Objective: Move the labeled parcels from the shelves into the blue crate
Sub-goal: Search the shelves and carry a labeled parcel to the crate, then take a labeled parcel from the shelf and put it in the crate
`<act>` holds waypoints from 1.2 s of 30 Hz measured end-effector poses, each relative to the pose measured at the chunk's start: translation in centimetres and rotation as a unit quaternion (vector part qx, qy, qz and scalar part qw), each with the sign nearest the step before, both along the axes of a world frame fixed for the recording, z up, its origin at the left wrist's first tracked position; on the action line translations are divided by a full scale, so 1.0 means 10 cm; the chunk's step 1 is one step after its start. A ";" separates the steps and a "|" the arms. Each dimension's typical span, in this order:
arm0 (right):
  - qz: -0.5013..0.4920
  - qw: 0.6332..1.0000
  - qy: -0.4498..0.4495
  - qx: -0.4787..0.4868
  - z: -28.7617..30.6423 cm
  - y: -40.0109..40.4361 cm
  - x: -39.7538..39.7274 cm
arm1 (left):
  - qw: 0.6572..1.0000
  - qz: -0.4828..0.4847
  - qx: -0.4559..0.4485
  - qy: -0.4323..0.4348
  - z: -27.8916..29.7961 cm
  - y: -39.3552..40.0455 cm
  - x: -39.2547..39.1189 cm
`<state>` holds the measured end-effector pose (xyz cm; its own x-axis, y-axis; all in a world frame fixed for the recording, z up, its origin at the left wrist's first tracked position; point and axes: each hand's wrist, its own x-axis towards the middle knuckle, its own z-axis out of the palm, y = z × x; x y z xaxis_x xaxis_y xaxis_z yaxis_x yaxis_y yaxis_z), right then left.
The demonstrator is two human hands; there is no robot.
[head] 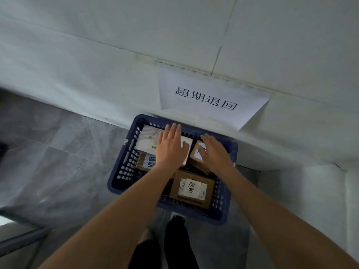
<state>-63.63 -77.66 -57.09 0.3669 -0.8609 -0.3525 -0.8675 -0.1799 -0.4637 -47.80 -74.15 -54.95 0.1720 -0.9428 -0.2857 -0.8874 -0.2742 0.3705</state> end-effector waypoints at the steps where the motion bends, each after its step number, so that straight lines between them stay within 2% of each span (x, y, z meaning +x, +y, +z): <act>1: 0.034 0.999 0.017 -0.016 0.13 0.05 0.15 | 1.000 0.003 -0.007 -0.020 0.13 0.14 0.11; 6: 0.131 0.988 -0.012 -0.082 0.89 0.35 1.09 | 0.990 0.043 -0.065 -0.120 0.77 0.77 0.93; 10: 0.217 0.963 -0.054 -0.152 1.48 0.75 1.94 | 0.972 0.123 -0.116 -0.161 1.41 1.43 1.66; 13: 0.268 0.941 -0.088 -0.188 1.82 1.27 2.58 | 0.954 0.199 -0.135 -0.181 1.83 2.28 2.11; 17: 0.351 0.903 -0.124 -0.216 2.14 2.21 3.41 | 0.923 0.288 -0.114 -0.229 2.19 3.58 2.58; 24: 0.500 0.816 -0.174 -0.232 2.85 3.93 4.42 | 0.821 0.459 -0.079 -0.330 2.94 5.29 3.15; 27: 0.562 0.759 -0.235 -0.230 3.15 4.54 4.72 | 0.776 0.514 -0.053 -0.362 3.16 5.84 3.21; 31: 0.656 0.660 -0.293 -0.221 3.49 5.26 5.01 | 0.701 0.598 -0.023 -0.389 3.36 6.65 3.10; 36: 0.715 0.580 -0.327 -0.215 3.73 6.15 5.21 | 0.625 0.684 -0.016 -0.376 3.54 7.52 2.85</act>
<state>-11.56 -16.16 -19.76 0.7479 0.5307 0.3988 0.6463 -0.7193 -0.2548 -19.29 1.07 -19.54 0.8975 0.2308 0.3759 0.2431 -0.9699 0.0151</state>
